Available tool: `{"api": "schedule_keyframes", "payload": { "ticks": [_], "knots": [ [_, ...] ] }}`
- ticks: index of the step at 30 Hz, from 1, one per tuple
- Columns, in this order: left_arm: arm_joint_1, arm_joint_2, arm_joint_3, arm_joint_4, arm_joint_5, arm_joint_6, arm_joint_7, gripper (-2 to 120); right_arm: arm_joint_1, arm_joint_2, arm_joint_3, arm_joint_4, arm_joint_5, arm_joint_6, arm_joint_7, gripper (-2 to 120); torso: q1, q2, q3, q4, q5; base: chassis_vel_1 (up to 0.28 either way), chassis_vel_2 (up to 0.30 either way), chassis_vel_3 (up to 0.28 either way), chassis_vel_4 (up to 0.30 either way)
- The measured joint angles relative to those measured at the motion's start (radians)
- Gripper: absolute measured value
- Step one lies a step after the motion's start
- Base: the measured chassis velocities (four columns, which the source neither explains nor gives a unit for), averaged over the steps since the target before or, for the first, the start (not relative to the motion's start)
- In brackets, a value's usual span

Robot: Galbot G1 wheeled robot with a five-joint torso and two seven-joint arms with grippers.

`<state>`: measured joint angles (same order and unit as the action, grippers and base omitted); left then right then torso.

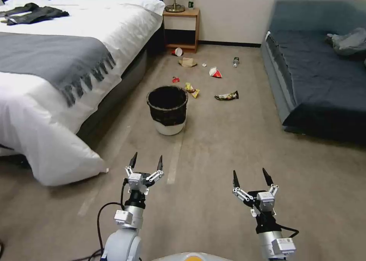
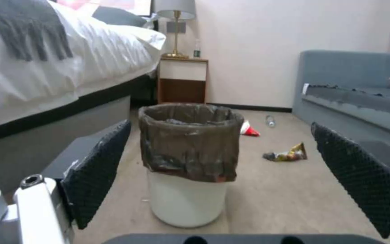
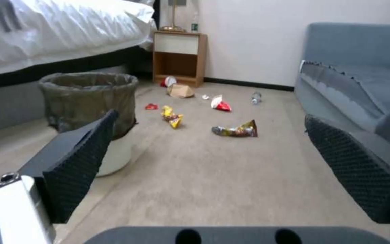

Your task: Pick up the trash can from the floor.

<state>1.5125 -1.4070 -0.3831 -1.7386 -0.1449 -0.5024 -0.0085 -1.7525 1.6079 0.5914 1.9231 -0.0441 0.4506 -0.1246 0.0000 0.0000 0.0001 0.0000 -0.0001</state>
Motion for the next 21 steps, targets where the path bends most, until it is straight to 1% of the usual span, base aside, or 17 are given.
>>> {"api": "schedule_keyframes", "payload": {
  "ticks": [21],
  "knots": [
    [0.003, -0.002, 0.000, 0.000, 0.000, -0.006, -0.008, 98, 0.000, 0.000, 0.002, -0.006, -0.004, -0.001, 0.000, 100, 0.000, 0.000, 0.000, 0.0000, 0.0001, -0.199, 0.201, 0.204, -0.197]
  ]
}}
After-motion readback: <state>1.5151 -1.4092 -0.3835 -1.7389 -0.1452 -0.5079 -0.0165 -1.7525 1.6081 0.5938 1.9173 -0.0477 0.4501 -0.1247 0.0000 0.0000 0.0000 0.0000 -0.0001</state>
